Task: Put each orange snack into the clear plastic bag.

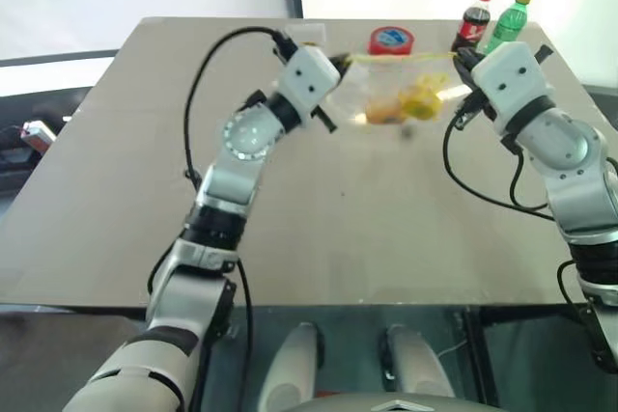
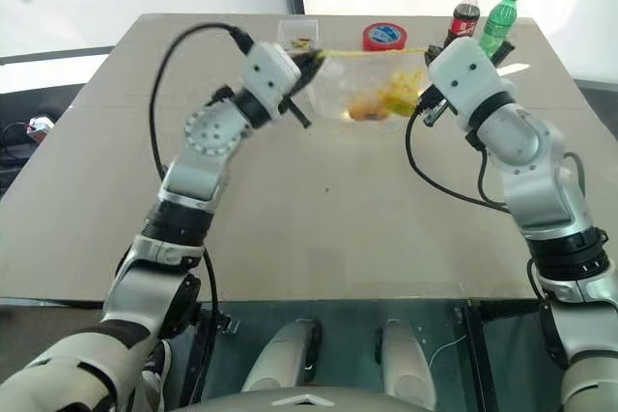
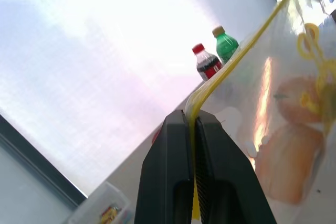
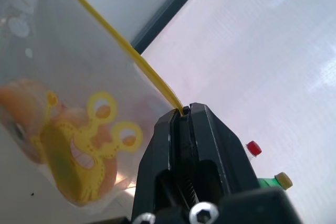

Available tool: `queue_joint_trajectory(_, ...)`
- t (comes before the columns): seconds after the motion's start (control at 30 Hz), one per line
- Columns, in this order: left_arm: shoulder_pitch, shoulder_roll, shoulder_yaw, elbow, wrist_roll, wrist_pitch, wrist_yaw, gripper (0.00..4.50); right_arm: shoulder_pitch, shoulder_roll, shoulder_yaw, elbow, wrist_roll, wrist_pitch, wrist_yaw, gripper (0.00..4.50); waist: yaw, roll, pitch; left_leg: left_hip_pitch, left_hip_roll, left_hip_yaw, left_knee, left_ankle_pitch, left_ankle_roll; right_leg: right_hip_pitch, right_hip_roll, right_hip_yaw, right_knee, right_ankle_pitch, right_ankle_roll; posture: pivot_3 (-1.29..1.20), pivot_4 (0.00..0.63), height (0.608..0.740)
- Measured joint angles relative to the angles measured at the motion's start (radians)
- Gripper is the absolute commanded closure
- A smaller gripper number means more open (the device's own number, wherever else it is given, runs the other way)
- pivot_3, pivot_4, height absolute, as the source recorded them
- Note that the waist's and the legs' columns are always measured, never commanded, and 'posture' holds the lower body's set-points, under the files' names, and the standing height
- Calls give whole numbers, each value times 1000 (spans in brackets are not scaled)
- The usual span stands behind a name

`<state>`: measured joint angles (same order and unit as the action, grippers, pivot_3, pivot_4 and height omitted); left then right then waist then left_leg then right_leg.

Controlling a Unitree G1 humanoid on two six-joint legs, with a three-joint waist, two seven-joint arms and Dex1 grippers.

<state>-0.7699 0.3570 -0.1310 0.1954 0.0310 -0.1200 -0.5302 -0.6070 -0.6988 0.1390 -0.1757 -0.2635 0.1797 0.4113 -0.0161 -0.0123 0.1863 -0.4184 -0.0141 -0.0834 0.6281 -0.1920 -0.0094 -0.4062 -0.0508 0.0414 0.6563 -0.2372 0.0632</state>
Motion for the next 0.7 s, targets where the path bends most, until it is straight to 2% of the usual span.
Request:
queue_joint_trajectory(0.1,179,10,-45,-107,-72,105,-110,4500,98,0,0,-31,22,27,52,4379,-2,0,0,-4,0,1,-1,-1,2,-4,-1,1,0,0,0,0,150,740)
queue_joint_trajectory(0.2,328,61,-106,-235,-118,240,-210,4500,226,-9,4,-102,83,113,158,3613,-1,0,1,-8,0,-1,4,-1,2,-7,0,-1,4,0,0,0,150,740)
queue_joint_trajectory(0.23,365,88,-115,-284,-130,272,-234,3755,269,-22,4,-136,109,146,195,3085,-2,0,0,-7,0,-1,4,-1,2,-6,0,-1,4,0,0,0,150,740)
queue_joint_trajectory(0.3,435,110,-113,-360,-149,350,-251,3078,354,-33,2,-187,163,224,262,2216,0,0,1,-5,0,-1,4,-1,3,-4,0,-1,4,0,0,0,150,740)
queue_joint_trajectory(0.4,500,64,-95,-425,-209,463,-217,1729,412,-31,-31,-254,236,310,302,806,1,0,1,-2,1,-1,8,0,4,-1,0,-1,5,-3,0,0,150,740)
queue_joint_trajectory(0.53,546,40,21,-506,-344,608,-164,1729,506,-3,-219,-309,419,392,353,806,2,-1,1,5,6,-1,9,0,4,6,0,-3,5,-2,0,0,150,740)
queue_joint_trajectory(0.7,616,102,203,-625,-493,758,-135,1729,617,-9,-459,-213,598,380,449,806,-1,0,0,5,6,2,9,0,4,6,2,-2,4,-2,-1,0,150,740)
